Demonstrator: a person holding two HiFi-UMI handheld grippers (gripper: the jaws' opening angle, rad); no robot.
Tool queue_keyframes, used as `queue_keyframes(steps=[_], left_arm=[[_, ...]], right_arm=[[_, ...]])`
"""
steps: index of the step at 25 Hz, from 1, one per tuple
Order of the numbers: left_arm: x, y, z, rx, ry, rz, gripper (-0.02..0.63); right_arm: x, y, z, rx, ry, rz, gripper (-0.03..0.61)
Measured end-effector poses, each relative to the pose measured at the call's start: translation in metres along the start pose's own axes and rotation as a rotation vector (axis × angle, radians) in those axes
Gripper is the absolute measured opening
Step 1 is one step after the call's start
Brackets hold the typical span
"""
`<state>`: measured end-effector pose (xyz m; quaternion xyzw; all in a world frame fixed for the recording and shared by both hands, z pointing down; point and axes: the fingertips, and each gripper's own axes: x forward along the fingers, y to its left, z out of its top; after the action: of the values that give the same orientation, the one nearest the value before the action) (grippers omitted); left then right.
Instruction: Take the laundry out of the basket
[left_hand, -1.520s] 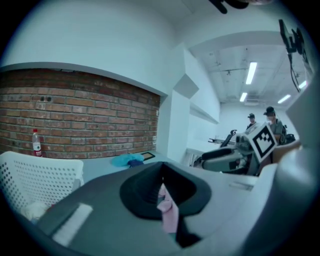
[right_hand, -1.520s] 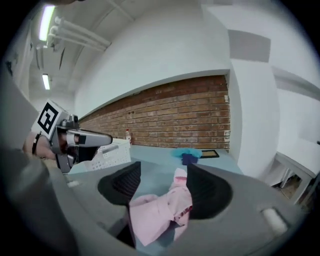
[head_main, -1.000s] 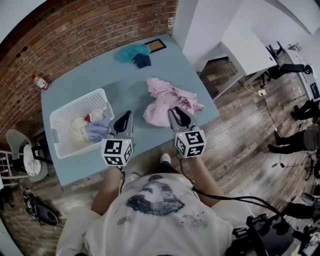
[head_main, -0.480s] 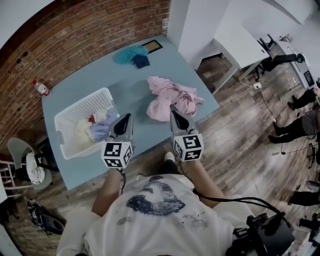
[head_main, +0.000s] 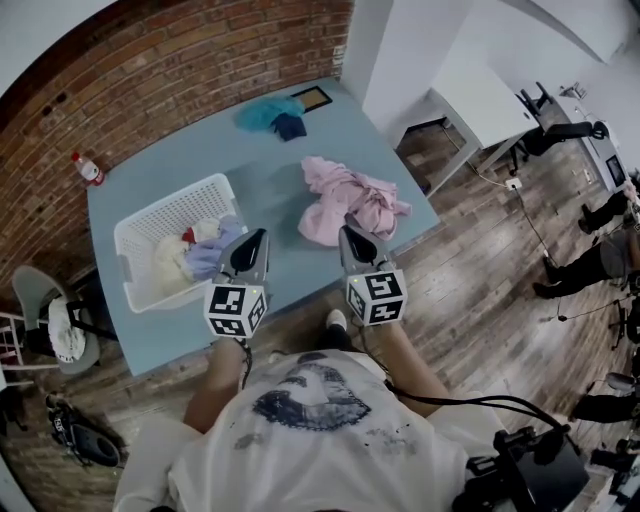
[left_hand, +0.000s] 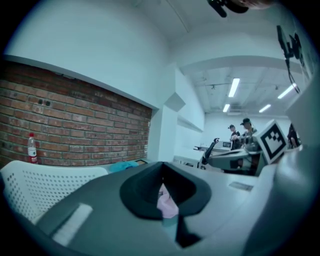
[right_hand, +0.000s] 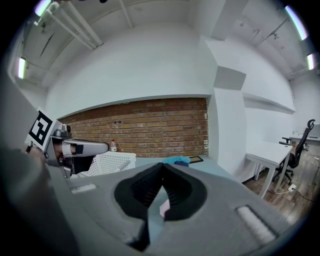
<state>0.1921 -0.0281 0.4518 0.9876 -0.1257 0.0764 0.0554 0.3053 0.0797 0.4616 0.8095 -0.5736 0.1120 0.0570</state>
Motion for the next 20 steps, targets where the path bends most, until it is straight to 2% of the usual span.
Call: queue_keyframes(steps=[7,12,20], left_arm=[[-0.048,0.041,-0.005,-0.010,-0.014,0.098,-0.009],[-0.112,0.078,-0.013,-0.008,-0.014,0.184,-0.009],[-0.200,0.144,-0.021,-0.024,-0.021,0.366,-0.009]], right_arm=[[0.015,0.049,0.000,-0.008,0.012,0.065,0.000],[0.023,0.112,0.002,-0.013,0.005,0.136,0.000],[0.059,0.207,0.014,-0.048,0.003,0.293,0.000]])
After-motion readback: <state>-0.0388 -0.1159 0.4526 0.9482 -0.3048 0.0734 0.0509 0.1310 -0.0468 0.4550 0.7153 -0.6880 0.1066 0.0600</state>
